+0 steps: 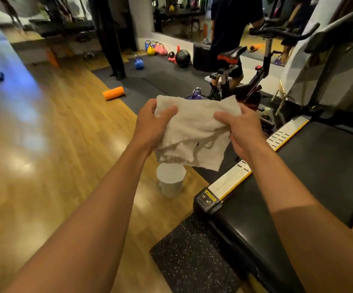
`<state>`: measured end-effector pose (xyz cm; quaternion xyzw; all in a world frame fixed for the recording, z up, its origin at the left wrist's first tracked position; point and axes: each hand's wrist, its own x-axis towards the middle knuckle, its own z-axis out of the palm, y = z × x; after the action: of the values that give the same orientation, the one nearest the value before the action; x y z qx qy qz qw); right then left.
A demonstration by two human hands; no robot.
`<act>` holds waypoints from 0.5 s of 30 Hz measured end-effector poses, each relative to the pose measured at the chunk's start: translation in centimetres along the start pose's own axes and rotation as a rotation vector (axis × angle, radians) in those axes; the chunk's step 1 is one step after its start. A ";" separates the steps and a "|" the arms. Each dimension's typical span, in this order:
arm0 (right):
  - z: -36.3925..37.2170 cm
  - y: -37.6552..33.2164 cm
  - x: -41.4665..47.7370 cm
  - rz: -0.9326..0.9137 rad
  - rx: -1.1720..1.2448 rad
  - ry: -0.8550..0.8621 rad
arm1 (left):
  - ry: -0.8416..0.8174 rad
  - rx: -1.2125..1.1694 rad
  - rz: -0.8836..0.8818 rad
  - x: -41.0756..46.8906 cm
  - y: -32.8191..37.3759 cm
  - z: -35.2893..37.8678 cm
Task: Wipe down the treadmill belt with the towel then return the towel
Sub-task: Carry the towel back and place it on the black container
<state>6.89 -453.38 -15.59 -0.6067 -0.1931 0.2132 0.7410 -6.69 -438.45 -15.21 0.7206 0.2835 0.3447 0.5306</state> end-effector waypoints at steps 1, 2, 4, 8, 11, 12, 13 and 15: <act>1.3 0.2 0.1 -0.004 0.009 0.007 | -0.034 -0.053 -0.042 0.3 -0.3 -1.5; 3.2 0.3 0.1 -0.001 0.019 0.003 | -0.066 -0.096 -0.076 0.8 -0.6 -3.6; 6.9 0.7 0.2 0.012 0.037 -0.012 | -0.113 -0.112 -0.112 1.5 -1.1 -7.7; 13.4 1.1 0.2 -0.015 0.041 -0.046 | -0.076 -0.106 -0.089 3.2 -2.0 -13.6; 17.0 1.6 1.4 -0.041 -0.006 -0.071 | -0.003 -0.020 -0.069 6.0 -3.3 -16.2; 18.0 1.7 2.2 -0.055 -0.012 -0.081 | 0.012 0.008 -0.057 7.1 -3.9 -16.8; 19.0 1.9 3.0 -0.074 -0.020 -0.093 | 0.020 0.027 -0.047 8.4 -4.6 -17.1; 20.7 2.7 4.9 -0.082 -0.035 -0.128 | 0.023 0.031 -0.045 11.0 -6.1 -17.7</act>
<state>-0.49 -433.27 -14.21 -0.5962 -0.2683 0.2177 0.7247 -14.42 -418.17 -15.37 0.7181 0.3109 0.3366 0.5237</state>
